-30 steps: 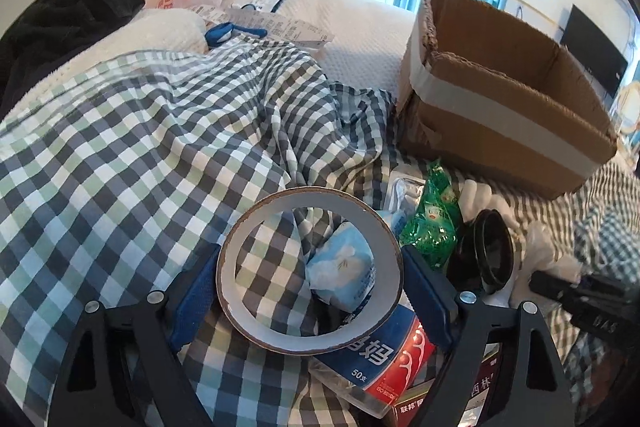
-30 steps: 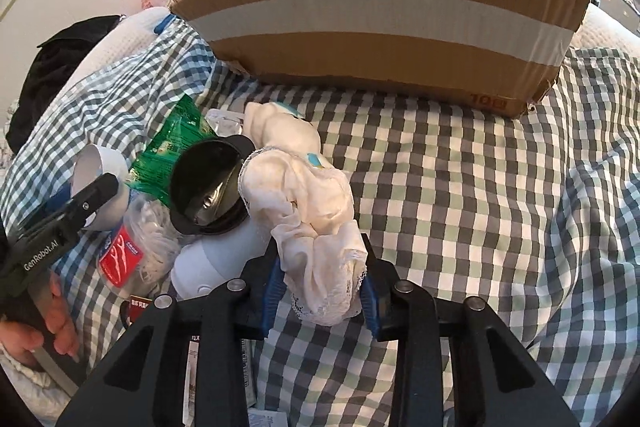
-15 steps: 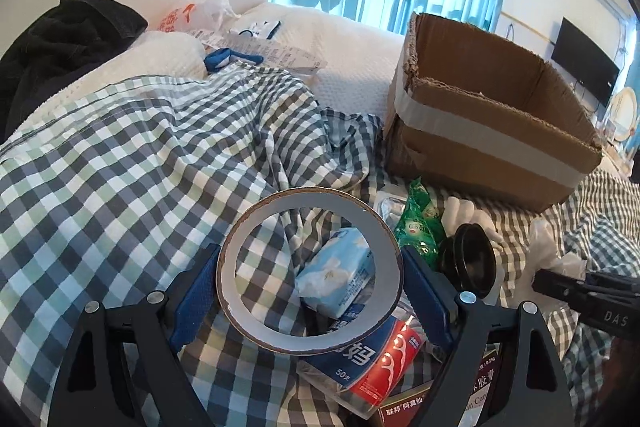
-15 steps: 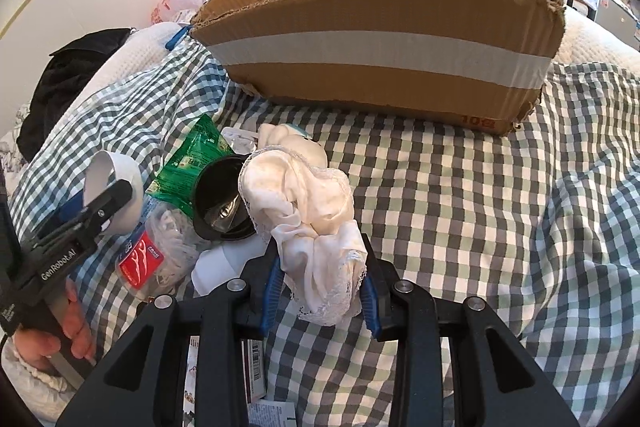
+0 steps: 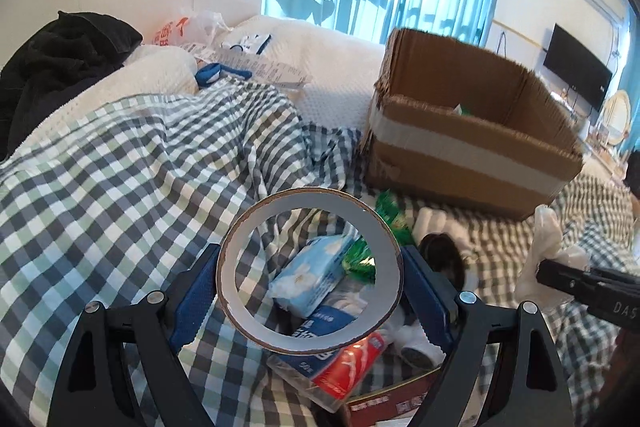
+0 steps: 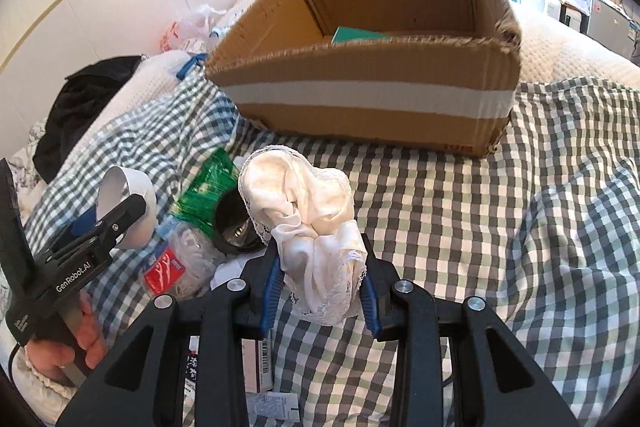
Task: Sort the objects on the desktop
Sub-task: 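Carry the tape roll in the left tool and cloth in the right tool to the cardboard box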
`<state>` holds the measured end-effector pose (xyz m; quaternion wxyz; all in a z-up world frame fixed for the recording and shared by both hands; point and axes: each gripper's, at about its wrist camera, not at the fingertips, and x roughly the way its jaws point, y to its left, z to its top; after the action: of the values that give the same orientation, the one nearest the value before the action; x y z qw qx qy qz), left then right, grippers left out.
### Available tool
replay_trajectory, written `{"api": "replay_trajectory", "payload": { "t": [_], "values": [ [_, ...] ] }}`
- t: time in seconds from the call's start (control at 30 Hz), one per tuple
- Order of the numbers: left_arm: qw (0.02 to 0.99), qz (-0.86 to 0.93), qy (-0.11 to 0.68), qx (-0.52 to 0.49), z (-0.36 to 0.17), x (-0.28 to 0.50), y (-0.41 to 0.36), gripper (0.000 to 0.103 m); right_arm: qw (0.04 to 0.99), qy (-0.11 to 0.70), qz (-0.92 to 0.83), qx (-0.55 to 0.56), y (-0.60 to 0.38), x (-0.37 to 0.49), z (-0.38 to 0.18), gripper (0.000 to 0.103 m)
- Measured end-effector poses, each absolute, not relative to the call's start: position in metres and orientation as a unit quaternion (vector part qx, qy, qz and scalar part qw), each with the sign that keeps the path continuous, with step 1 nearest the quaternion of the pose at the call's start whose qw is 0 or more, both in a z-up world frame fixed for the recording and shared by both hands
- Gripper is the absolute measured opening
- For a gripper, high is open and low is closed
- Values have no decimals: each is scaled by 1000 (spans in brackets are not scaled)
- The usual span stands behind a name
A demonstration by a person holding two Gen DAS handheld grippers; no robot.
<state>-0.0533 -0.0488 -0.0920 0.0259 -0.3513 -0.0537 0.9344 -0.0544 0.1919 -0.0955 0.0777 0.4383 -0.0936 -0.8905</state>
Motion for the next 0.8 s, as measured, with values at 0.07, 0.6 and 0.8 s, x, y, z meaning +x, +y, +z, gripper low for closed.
{"api": "replay_trajectory", "payload": {
  "t": [0.07,0.6,0.8],
  "values": [
    [29,935,-57,-348,-87,-50,-46,88,80,-96,-893,431,195,-50,-90,33],
    [56,945,-37,-320,-51,-43,-15,88,87,-108,-910,390,201,-30,-59,33],
    [73,946,-32,-313,-37,-50,-2,89,87,-106,-918,371,205,-26,-45,33]
  ]
}}
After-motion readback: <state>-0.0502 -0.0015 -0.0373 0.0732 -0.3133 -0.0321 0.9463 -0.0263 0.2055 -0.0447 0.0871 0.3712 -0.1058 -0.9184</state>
